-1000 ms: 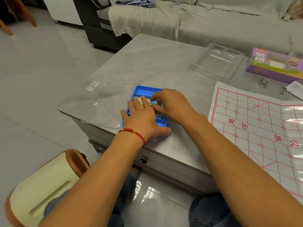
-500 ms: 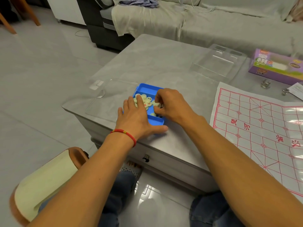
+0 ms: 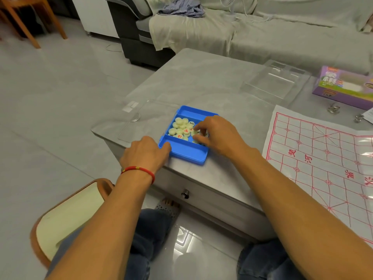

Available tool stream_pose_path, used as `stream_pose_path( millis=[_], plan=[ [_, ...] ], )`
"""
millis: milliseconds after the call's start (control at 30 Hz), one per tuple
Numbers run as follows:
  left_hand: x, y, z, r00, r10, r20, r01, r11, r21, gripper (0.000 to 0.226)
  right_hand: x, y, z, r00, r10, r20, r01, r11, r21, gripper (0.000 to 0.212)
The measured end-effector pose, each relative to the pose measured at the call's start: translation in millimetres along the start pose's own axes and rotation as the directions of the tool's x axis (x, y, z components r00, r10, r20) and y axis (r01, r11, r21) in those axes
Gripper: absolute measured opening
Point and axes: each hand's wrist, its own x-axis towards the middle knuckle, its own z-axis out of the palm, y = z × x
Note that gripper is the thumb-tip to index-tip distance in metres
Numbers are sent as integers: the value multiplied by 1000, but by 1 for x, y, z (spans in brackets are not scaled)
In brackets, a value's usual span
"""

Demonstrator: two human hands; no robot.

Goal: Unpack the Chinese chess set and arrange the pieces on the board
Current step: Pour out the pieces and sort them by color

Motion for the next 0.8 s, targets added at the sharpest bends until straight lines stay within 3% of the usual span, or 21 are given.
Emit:
stream_pose_path(
  millis=[300,533,600,667,700,733,800],
  plan=[
    [2,12,-2,991,-133,7,130,951,-280,34,9,-4,3,997,36,72,-39,998,49,16],
    [9,14,-4,977,-214,21,190,815,-548,24,10,-7,6,997,43,65,-50,994,98,15],
    [8,14,-4,968,-240,77,227,696,-682,15,10,-7,4,996,53,65,-61,988,139,15],
    [4,16,-6,951,-243,190,288,484,-826,10,8,-8,1,995,78,60,-89,974,209,16],
    [3,17,-7,942,-227,248,318,365,-875,19,8,-8,-1,995,91,52,-101,963,250,18],
    [1,18,-8,934,-207,291,339,263,-903,27,7,-9,-5,994,102,38,-108,951,290,18],
    [-3,22,-14,920,-164,357,378,129,-917,20,8,-7,-16,989,147,-29,-127,923,364,18]
  ],
)
